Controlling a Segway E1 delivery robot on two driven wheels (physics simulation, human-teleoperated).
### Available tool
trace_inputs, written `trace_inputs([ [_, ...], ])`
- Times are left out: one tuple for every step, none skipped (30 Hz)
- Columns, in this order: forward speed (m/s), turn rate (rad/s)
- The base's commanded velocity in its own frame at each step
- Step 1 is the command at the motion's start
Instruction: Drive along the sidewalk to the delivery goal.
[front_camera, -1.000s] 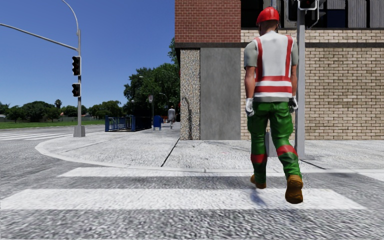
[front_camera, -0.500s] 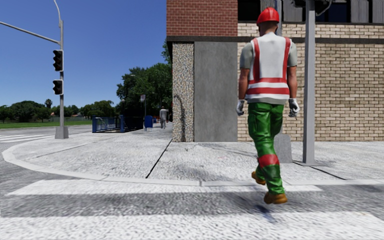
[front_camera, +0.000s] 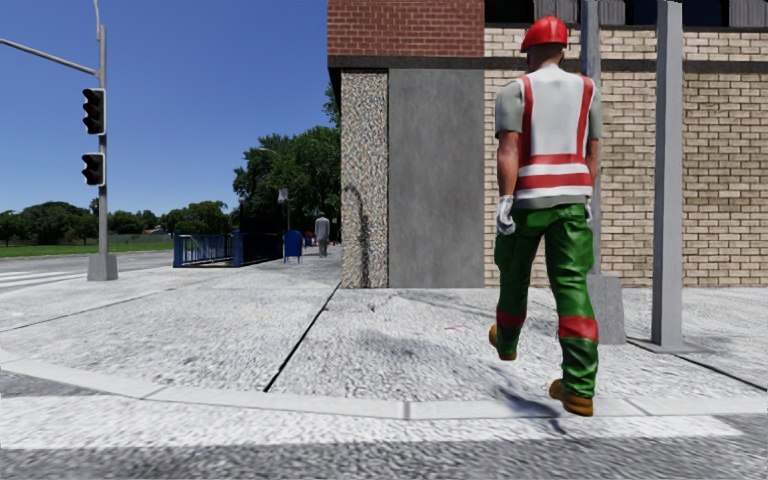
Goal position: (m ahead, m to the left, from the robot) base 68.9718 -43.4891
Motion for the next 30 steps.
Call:
trace_inputs([
  [1.18, 0.0],
  [1.18, 0.0],
  [1.18, 0.0],
  [1.18, 0.0],
  [1.18, 0.0],
  [1.18, 0.0],
  [1.18, 0.0],
  [1.18, 0.0],
  [1.18, 0.0],
  [1.18, 0.0],
  [1.18, 0.0],
  [1.18, 0.0],
  [1.18, 0.0],
  [1.18, 0.0],
  [1.18, 0.0],
  [1.18, 0.0],
  [1.18, 0.0],
  [1.18, 0.0],
  [1.18, 0.0],
  [1.18, 0.0],
  [1.18, 0.0],
  [1.18, 0.0],
  [1.18, 0.0],
  [1.18, 0.0],
  [1.18, 0.0],
  [1.18, 0.0],
  [1.18, 0.0],
  [1.18, 0.0],
  [1.18, 0.0],
  [1.18, 0.0],
])
